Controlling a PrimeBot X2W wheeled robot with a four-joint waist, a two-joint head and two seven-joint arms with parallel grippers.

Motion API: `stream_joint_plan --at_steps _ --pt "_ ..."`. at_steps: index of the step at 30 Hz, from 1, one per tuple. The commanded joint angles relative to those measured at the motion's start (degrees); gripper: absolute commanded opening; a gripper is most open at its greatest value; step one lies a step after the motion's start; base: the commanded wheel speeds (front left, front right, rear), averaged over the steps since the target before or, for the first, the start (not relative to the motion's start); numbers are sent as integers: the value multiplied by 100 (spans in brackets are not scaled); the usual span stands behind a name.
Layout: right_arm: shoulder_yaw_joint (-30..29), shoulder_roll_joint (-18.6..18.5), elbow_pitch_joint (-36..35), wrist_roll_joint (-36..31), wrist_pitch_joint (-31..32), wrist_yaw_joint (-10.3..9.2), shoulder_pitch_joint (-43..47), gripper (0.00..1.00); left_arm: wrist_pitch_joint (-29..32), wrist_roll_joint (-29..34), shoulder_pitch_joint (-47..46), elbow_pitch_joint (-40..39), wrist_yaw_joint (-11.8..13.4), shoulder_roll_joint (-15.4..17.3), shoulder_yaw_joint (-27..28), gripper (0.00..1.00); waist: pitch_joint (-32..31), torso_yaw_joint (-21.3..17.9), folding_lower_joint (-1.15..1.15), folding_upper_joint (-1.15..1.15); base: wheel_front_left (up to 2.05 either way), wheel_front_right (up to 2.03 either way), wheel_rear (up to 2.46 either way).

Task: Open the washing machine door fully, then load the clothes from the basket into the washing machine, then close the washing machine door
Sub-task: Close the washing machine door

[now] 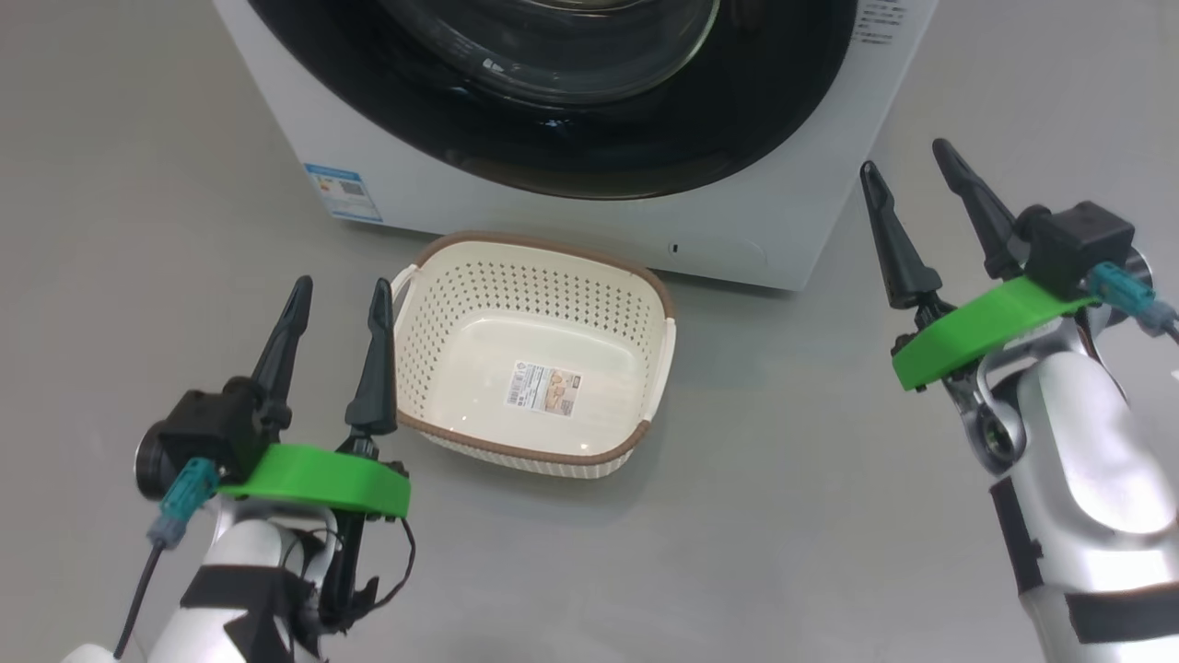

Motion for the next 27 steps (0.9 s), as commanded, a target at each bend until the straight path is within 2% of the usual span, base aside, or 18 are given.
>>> stream_joint_plan --at_steps 1,16,27 --pt "71 87 -253 -30 -11 -21 -56 100 24 56 -62 -138 43 183 199 100 -71 -129 0 0 0 0 0" --pt "-268 149 -1556 20 258 -21 1521 100 41 -7 413 -129 341 525 514 100 -476 -985 0 0 0 0 0" --pt "-391 150 -2379 45 526 -21 2546 100 17 -95 893 -320 588 599 698 100 -711 -1281 0 0 0 0 0"
